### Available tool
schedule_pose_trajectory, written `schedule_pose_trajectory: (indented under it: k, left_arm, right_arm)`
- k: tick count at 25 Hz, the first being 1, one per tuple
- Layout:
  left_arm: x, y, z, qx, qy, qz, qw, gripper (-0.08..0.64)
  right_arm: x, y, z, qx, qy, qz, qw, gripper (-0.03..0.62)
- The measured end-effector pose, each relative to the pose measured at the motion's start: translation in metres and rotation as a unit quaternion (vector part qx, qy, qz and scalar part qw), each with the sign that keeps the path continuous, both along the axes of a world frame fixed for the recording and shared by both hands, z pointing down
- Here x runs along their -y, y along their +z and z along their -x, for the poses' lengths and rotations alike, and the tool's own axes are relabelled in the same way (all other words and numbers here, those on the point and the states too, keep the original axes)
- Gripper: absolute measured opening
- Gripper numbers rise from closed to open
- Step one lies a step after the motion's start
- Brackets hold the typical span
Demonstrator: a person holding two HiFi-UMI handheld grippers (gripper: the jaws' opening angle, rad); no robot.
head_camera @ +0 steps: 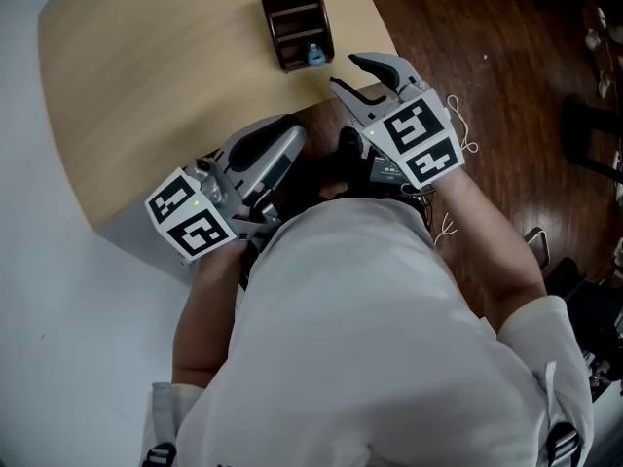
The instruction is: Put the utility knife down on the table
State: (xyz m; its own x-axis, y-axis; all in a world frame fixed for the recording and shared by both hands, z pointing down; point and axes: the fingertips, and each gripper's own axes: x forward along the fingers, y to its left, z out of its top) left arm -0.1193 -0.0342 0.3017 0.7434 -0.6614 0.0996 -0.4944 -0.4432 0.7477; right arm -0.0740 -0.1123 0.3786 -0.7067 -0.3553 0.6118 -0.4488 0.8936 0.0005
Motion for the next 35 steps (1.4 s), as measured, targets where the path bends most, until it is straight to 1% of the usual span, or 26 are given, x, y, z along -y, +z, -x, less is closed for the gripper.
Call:
schedule_pose_trajectory:
  k: [2,3,4,5,6,7,11,21,26,35]
  left_arm:
    - [-0.001,-0.001,-0.002,-0.002,0.003,-0.003,1.0,0.054]
    - [-0.002,-0.001,-0.002,-0.003,0.005,-0.004,1.0,0.054]
    - [-0.002,-0.001,-0.003,-0.004,0.007,-0.005,1.0,0.054]
    - [-0.003,0.0,-0.004,-0.004,0.009,-0.005,0.9999,0.054]
    - [-0.004,0.001,-0.005,-0.005,0.011,-0.006,0.9999,0.054]
    - [-0.004,0.002,-0.006,-0.006,0.012,-0.006,0.9999,0.054]
    - [-0.004,0.005,-0.008,-0.008,0.017,-0.012,0.9997,0.054]
    - [-0.004,0.004,0.0,-0.008,0.021,-0.031,0.9993,0.054]
    - [-0.005,0.001,0.0,-0.005,0.022,-0.034,0.9992,0.054]
    - [-0.008,0.006,0.004,-0.006,0.024,-0.036,0.999,0.054]
  right_arm:
    - [-0.004,-0.007,-0.004,0.007,0.009,0.004,1.0,0.164]
    - [-0.005,-0.01,-0.007,0.009,0.015,0.004,1.0,0.137]
    - [-0.007,-0.013,-0.01,0.01,0.021,0.005,1.0,0.066]
    - [-0.009,-0.016,-0.013,0.012,0.028,0.005,1.0,0.033]
    - [-0.01,-0.018,-0.016,0.014,0.034,0.007,0.999,0.01]
    - [-0.012,-0.02,-0.019,0.018,0.039,0.01,0.999,0.0]
    - [-0.017,-0.028,-0.029,0.04,0.064,0.025,0.997,0.0]
    - [-0.026,-0.043,-0.048,0.079,0.118,0.032,0.989,0.0]
    - [-0.032,-0.052,-0.053,0.098,0.125,0.047,0.986,0.0]
    - [-0.029,-0.058,-0.059,0.108,0.135,0.043,0.984,0.0]
